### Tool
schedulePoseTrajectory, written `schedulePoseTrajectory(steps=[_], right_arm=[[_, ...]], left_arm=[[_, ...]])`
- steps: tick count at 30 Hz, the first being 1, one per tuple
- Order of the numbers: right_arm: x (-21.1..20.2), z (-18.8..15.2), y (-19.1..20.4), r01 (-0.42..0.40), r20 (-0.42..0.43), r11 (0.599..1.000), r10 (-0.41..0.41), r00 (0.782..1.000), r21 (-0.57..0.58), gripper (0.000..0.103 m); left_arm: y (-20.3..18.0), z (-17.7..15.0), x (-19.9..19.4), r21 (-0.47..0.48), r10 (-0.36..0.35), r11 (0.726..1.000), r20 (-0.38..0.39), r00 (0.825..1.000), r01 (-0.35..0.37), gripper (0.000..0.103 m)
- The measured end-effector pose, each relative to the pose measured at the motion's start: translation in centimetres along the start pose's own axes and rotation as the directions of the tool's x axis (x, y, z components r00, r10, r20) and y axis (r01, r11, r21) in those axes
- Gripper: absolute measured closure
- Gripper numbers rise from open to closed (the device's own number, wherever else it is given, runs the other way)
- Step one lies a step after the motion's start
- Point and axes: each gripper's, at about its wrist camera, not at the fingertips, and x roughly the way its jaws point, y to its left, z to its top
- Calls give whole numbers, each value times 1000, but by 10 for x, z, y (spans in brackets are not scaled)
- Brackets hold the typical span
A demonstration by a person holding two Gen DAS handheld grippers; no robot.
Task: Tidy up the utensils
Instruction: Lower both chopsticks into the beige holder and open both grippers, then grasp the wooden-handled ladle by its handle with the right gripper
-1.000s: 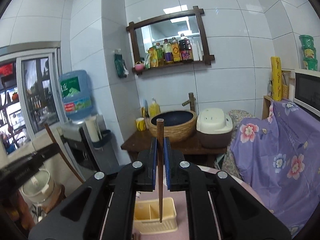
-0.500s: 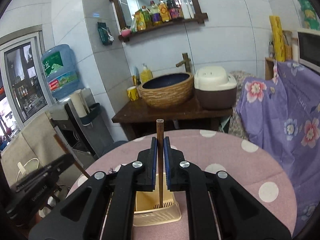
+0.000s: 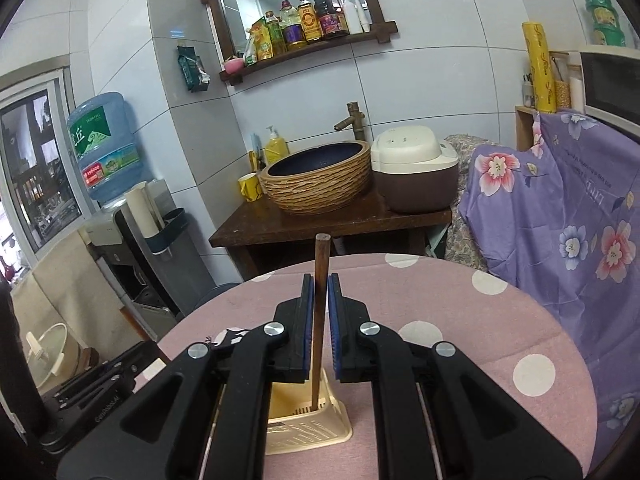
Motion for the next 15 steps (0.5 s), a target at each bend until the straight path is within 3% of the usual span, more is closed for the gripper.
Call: schedulePoseTrajectory(steps=[1,2,3,4,5,11,15], right_arm=[[-1,-2,1,4,1,1000,-4,1000,-7,86],[-2,-3,1,4,3,1000,-4,1000,-10,78],[-6,-5,0,0,13,1000,1,1000,-5,60],[-11,-7,-1,-4,32,1000,4,999,4,47],[-14,-8,-3,-4,45,1000,3,999,9,47],[-42,-20,-2,7,59,1000,-5,998,-25,46],[-65,-43,1,-16,22,994,18,1000,-109,41]], left_arm=[[-1,0,0,6,0,1000,-2,1000,0,91],[-1,-1,-3,13,1,1000,0,1000,-1,80],[-2,-2,-5,15,2,1000,5,1000,-2,62],[-1,-3,-9,6,-2,1000,16,1000,2,55],[1,-4,-15,-7,-13,1000,32,999,13,47],[6,-27,-50,-4,-42,999,74,996,42,32],[14,-53,-70,15,-41,999,83,996,40,22]])
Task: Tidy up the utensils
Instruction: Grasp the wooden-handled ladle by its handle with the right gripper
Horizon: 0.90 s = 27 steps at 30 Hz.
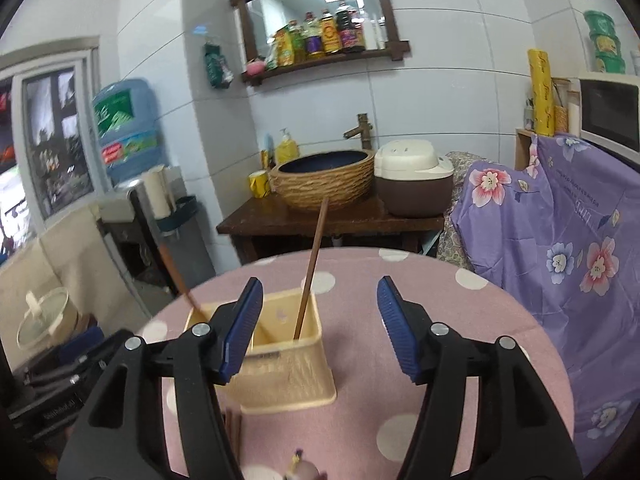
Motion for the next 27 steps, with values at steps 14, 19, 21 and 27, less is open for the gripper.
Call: schedulePoseTrajectory(steps=[14,19,21,27], right_arm=[[-60,-154,7,25,-152,994,-41,988,-110,32],[-66,-193,-13,77,-246,997,-82,966,-32,32],[-68,-205,-18,108,-276,993,-117,954,-45,32],[-65,-219,-9,63,-326,997,-73,943,-40,43]], left_arm=[[49,-116,-46,102,157,984,-73,985,-149,8],[71,-143,-54,80,216,975,-107,970,-209,10],[72,-153,-54,85,221,974,-132,966,-211,25],[66,-169,-44,78,163,986,-206,965,-150,55]])
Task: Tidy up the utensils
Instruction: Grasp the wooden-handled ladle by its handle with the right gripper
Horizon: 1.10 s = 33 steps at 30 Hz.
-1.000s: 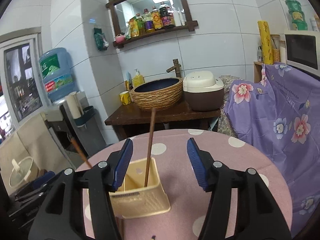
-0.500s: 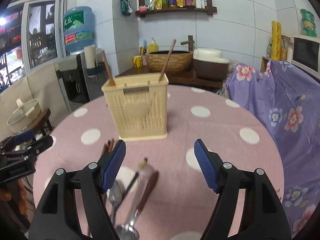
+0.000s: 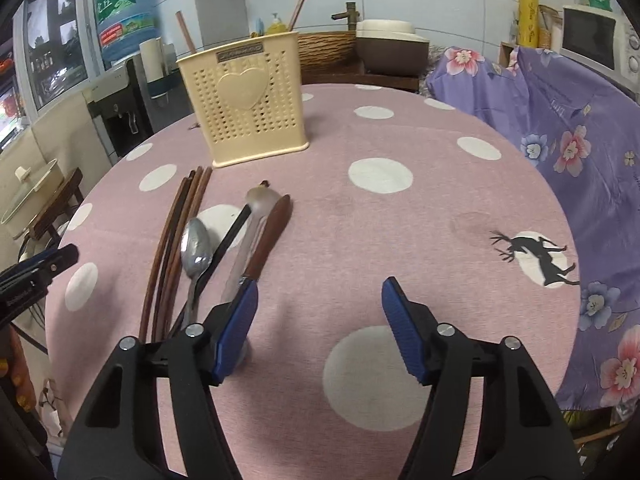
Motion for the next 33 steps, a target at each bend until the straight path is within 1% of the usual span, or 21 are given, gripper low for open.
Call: schedulePoseTrajectory(steps=[2,3,6,9,11,13,15,16,17,18,20,23,26,28,29,31,33], right_arm=[[5,-1,7,-18,-23,1000,18,1000,-5,45],[6,-2,12,-34,-29,999,33,999,-14,47],[9,-5,27,-57,-40,997,55,998,-52,49],[15,-2,37,-78,-59,994,73,996,-75,54],[19,2,39,-75,-65,994,70,995,-82,56],[26,7,39,-63,-88,995,56,995,-79,56],[33,10,39,-75,-110,996,68,992,-58,57],[36,11,40,-69,-116,996,63,991,-55,63],[38,12,40,-49,-113,998,44,993,-47,65],[39,13,37,-30,-105,999,27,994,-28,66],[42,15,30,-34,-111,999,35,993,11,66],[50,15,32,-40,-136,999,40,990,2,66],[54,16,38,-35,-137,999,33,990,-13,68],[57,17,40,-32,-153,999,29,988,-19,78],[57,18,40,-29,-153,999,25,988,-28,80],[58,19,33,-38,-160,999,35,986,-16,88],[56,19,22,-42,-166,999,41,985,-3,88]], left_arm=[[-6,-2,1,17,-14,1000,-11,1000,14,61],[-9,-4,1,24,-19,1000,-13,1000,20,62],[-15,-6,1,33,-35,999,-23,999,36,69],[-18,-7,3,39,-42,998,-34,999,44,73],[-20,-8,3,42,-46,998,-37,998,48,73],[-21,-8,3,42,-53,998,-40,998,55,73],[-23,-9,4,45,-55,997,-47,997,57,73],[-23,-9,5,47,-56,997,-49,997,58,73],[-23,-9,5,48,-56,997,-51,997,59,73],[-23,-9,5,49,-57,997,-51,997,59,73],[-23,-9,4,53,-56,997,-50,997,59,73],[-23,-7,5,53,-54,997,-50,997,57,73],[-25,-6,6,51,-57,997,-50,997,60,73],[-28,-7,6,57,-58,996,-53,997,61,73],[-29,-7,6,62,-60,996,-55,997,63,73],[-31,-7,7,68,-61,996,-57,997,64,73],[-33,-7,8,75,-61,995,-61,996,66,73]])
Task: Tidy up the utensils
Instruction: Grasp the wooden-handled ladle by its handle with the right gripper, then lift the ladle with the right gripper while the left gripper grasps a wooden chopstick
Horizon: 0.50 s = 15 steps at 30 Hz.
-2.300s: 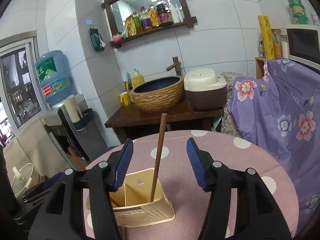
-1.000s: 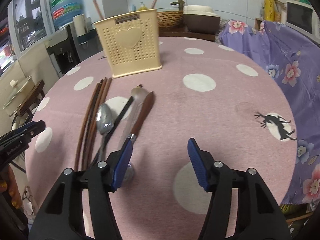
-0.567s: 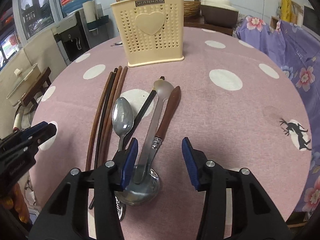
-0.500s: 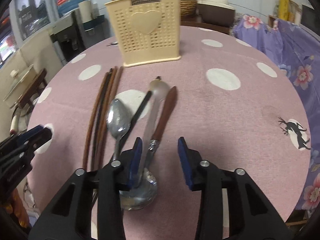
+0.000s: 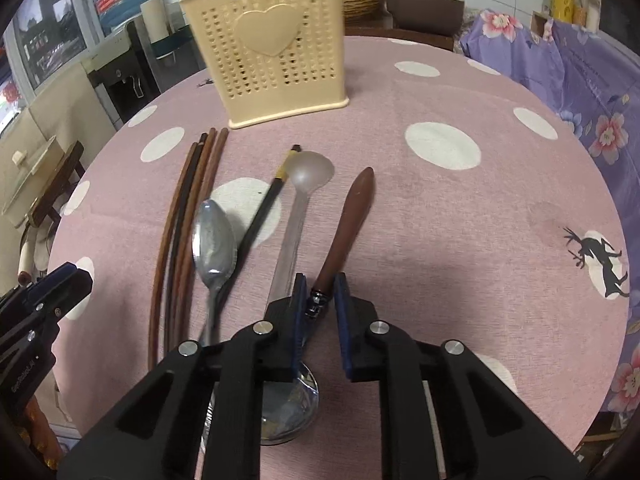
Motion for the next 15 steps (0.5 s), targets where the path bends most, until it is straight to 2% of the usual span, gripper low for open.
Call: schedulePoseTrajectory(steps=[2,8,12,15], right_arm=[[-4,-2,-10,22,-3,1000,-22,1000,-8,88],[-11,-7,-34,0,-5,1000,0,1000,14,89],[-14,-9,-40,70,11,998,-70,997,4,89],[-16,-11,-47,76,14,997,-77,997,28,89]], left_arm=[[-1,1,2,7,-1,1000,-8,1000,1,73],[-6,7,12,-22,-47,999,-37,998,46,73],[-18,7,15,-2,-64,998,-42,997,64,73],[-22,5,20,-12,-82,997,-63,995,81,73]])
